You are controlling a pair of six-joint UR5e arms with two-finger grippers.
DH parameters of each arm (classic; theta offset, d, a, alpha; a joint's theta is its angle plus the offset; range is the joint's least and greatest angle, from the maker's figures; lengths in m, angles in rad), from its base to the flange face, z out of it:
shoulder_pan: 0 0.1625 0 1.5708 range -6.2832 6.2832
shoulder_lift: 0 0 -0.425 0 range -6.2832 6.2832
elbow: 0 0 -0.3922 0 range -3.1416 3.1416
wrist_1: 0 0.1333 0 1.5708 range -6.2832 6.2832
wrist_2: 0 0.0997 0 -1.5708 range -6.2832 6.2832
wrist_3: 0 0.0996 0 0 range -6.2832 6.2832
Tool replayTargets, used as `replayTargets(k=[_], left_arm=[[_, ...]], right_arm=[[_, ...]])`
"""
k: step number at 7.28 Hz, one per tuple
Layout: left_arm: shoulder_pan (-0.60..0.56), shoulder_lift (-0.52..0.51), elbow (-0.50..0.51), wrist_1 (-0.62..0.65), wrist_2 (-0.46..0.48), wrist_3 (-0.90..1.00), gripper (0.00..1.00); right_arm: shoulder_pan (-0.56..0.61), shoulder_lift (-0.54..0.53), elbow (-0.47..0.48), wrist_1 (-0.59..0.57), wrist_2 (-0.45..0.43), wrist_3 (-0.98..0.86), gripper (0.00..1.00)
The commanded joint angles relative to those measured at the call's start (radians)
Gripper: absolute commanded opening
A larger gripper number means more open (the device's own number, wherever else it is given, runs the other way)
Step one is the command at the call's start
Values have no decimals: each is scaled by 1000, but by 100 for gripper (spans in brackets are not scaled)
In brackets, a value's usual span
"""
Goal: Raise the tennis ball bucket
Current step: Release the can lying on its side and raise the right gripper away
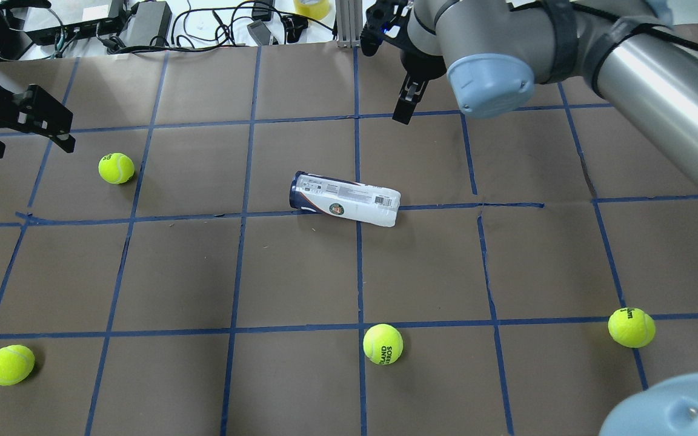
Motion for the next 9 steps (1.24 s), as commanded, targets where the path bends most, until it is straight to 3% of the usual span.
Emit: replayTargets(k=[1,2,4,6,9], left_arm=[[-4,-24,-15,8,-18,-6,100],[-4,-41,-27,46,-139,-12,100],[-5,-82,-29,85,-183,-1,100],[-16,-130,-31,101,-222,-7,100],[-85,-212,-31,209,-408,-13,100]], right_arm=[[-46,-79,3,77,-3,158,100],[-63,-107,4,135,-7,280,100],[-119,-173,4,253,-12,526,100],[-211,-210,4,376,-12,656,100],[-300,-236,4,530,-42,831,100]])
